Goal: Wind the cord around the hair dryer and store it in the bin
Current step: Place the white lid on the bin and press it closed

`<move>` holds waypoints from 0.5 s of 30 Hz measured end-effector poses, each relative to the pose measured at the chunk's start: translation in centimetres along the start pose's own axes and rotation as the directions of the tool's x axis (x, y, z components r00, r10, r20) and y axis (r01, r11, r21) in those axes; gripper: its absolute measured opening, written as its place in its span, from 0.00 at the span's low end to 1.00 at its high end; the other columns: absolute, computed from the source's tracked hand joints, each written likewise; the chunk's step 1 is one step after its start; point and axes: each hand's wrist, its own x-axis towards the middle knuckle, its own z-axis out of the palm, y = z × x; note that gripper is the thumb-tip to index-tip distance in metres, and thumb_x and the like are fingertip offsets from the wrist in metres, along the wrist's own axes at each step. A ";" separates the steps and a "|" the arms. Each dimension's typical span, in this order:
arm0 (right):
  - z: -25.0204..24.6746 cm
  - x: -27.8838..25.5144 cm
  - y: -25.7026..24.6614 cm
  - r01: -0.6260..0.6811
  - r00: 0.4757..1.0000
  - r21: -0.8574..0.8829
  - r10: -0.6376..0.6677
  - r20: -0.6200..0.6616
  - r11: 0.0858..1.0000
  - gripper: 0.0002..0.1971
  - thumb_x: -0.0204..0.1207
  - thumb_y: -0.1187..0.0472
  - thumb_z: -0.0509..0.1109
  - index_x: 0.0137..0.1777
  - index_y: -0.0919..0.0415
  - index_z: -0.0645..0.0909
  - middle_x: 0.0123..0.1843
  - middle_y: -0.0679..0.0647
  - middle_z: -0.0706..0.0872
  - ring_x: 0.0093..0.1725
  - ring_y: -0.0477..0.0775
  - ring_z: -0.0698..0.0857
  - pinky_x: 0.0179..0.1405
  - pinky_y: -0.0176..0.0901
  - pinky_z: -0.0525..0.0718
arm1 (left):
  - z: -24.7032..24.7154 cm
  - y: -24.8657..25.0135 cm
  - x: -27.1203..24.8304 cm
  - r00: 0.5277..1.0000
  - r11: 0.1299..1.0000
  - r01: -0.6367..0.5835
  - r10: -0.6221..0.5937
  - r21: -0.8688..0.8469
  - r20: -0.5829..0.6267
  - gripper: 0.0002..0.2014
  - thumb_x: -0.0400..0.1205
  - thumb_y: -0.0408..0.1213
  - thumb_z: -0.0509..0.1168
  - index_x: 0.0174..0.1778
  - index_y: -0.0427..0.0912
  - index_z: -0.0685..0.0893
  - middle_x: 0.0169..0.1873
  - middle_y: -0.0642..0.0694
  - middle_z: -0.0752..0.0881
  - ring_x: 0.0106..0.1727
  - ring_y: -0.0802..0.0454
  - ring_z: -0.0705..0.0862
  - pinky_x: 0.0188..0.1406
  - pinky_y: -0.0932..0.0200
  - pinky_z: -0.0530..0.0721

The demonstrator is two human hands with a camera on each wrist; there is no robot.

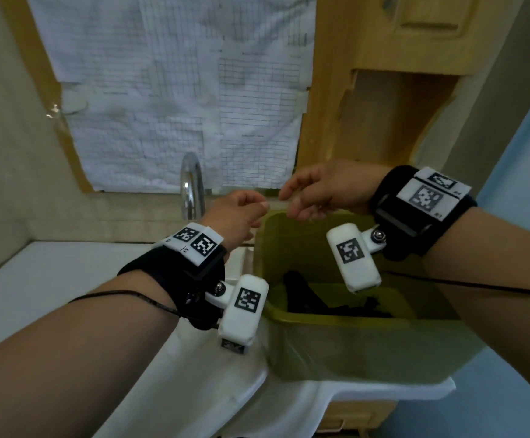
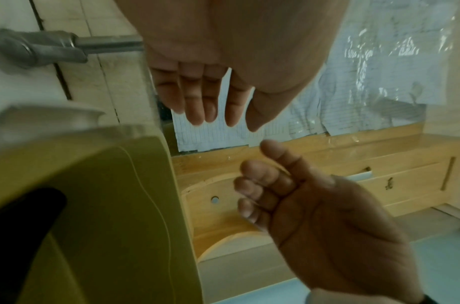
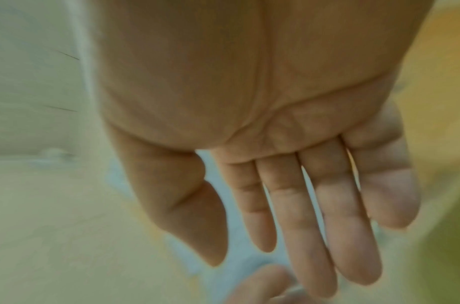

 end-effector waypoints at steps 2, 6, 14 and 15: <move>1.7 0.4 -2.0 0.060 0.998 0.003 -0.060 0.027 0.998 0.09 0.76 0.70 0.65 0.49 0.56 0.80 0.41 0.55 0.88 0.36 0.49 0.83 0.36 0.38 0.77 | -1.9 -0.4 -0.6 1.000 1.000 -0.002 0.002 -0.014 -0.012 0.02 0.79 0.39 0.65 0.45 0.49 0.82 0.40 0.51 0.83 0.42 0.53 0.82 0.37 0.59 0.78; 6.1 1.8 -4.6 0.106 0.991 -0.104 -0.096 0.097 0.989 0.09 0.74 0.67 0.67 0.50 0.55 0.82 0.47 0.56 0.90 0.44 0.50 0.86 0.44 0.40 0.82 | -5.8 -1.9 -2.2 0.999 0.999 0.029 -0.031 -0.044 -0.039 0.04 0.78 0.37 0.64 0.41 0.51 0.82 0.38 0.49 0.83 0.39 0.51 0.80 0.37 0.56 0.77; 14.6 5.8 -7.4 0.071 0.984 -0.104 -0.053 0.170 0.992 0.08 0.72 0.67 0.69 0.49 0.56 0.82 0.41 0.53 0.88 0.37 0.46 0.84 0.43 0.40 0.81 | -14.1 -5.0 -4.7 0.977 0.993 0.114 -0.114 -0.010 -0.181 0.02 0.79 0.36 0.64 0.43 0.48 0.81 0.40 0.48 0.84 0.39 0.52 0.81 0.36 0.59 0.77; 16.1 6.5 -7.4 0.062 0.984 -0.128 -0.039 0.175 0.990 0.09 0.71 0.66 0.70 0.50 0.56 0.82 0.39 0.50 0.88 0.37 0.46 0.85 0.43 0.40 0.83 | -15.1 -5.8 -5.1 0.971 0.990 0.143 -0.140 -0.002 -0.193 0.03 0.79 0.36 0.64 0.42 0.49 0.81 0.39 0.49 0.84 0.39 0.51 0.82 0.36 0.58 0.77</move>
